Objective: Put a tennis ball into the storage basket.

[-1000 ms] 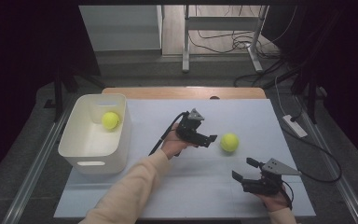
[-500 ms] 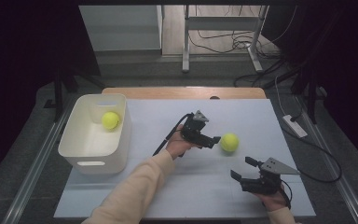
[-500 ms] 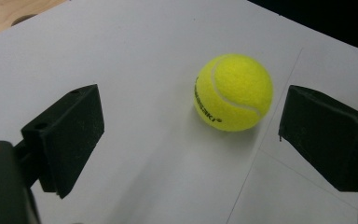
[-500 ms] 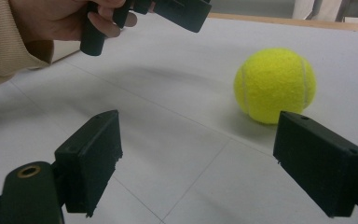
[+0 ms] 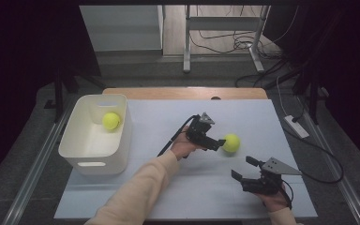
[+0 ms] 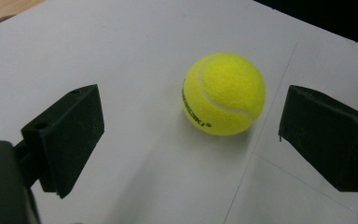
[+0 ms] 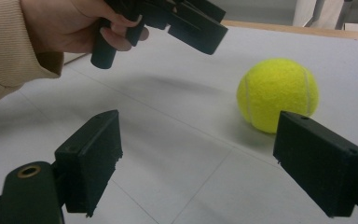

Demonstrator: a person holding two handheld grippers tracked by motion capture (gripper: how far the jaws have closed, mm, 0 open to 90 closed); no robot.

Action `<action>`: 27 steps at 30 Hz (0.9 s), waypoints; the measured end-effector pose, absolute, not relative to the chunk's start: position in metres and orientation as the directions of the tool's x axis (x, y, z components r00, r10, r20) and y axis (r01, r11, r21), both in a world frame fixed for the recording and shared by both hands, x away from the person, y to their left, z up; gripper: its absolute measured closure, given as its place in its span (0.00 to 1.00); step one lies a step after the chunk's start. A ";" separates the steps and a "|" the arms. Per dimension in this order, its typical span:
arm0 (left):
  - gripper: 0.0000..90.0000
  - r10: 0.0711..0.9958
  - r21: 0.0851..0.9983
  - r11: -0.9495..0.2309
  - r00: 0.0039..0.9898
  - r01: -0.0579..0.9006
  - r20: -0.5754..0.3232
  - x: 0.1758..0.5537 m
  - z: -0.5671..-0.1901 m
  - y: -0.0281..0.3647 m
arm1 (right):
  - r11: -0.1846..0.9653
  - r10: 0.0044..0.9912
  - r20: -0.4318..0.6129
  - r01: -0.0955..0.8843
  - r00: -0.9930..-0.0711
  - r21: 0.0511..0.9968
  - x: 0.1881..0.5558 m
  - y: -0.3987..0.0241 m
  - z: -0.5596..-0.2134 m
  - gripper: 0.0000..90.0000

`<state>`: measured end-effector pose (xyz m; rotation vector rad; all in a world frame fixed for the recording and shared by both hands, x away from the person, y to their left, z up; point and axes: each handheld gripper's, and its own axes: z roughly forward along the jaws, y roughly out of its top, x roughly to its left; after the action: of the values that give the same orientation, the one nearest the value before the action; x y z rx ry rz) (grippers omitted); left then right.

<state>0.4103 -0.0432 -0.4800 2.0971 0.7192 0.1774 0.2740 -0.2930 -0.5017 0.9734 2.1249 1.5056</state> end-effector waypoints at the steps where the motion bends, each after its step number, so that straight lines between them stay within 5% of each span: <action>1: 0.08 0.550 0.789 -0.445 0.825 0.423 -0.132 0.411 -0.480 -0.044 | 0.198 0.708 0.094 0.324 -0.699 0.925 0.274 -0.293 -0.502 0.17; 27: 0.08 0.511 0.771 -0.472 0.845 0.428 -0.156 0.415 -0.495 -0.072 | 0.191 0.714 0.090 0.318 -0.694 0.929 0.273 -0.296 -0.500 0.17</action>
<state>0.4150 -0.0720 -0.4950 2.1326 0.6820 0.1193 0.2727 -0.2956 -0.4997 0.9705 2.1108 1.5056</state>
